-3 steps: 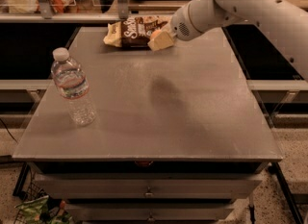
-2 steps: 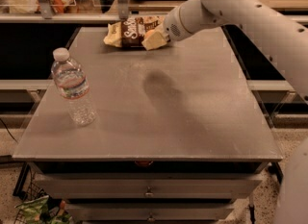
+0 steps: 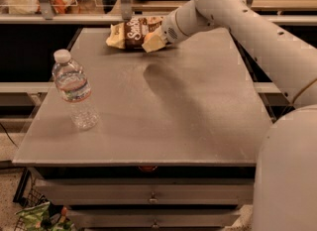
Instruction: Move orange near brown chip bag
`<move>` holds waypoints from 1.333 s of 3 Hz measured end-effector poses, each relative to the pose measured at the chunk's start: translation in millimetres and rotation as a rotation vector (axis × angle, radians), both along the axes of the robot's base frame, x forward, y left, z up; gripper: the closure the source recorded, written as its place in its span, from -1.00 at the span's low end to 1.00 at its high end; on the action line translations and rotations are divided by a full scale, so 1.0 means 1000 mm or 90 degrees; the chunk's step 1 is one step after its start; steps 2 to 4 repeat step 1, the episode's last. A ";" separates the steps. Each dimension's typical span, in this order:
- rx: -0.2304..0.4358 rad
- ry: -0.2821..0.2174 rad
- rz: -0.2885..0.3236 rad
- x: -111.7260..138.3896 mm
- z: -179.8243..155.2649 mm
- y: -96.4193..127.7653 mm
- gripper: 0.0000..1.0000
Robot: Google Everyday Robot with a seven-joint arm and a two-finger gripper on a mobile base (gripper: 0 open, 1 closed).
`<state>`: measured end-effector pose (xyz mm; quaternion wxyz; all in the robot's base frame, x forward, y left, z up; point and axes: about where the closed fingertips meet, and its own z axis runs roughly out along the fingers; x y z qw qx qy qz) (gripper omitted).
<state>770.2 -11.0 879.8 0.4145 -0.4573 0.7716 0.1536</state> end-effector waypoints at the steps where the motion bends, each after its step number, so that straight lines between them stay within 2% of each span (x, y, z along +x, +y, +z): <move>1: 0.000 0.002 0.003 0.000 -0.002 0.002 0.63; 4: 0.000 0.002 0.003 0.000 -0.002 0.002 0.63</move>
Offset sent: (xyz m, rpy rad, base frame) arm 0.0000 0.0000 0.0000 0.0000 0.0000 0.0000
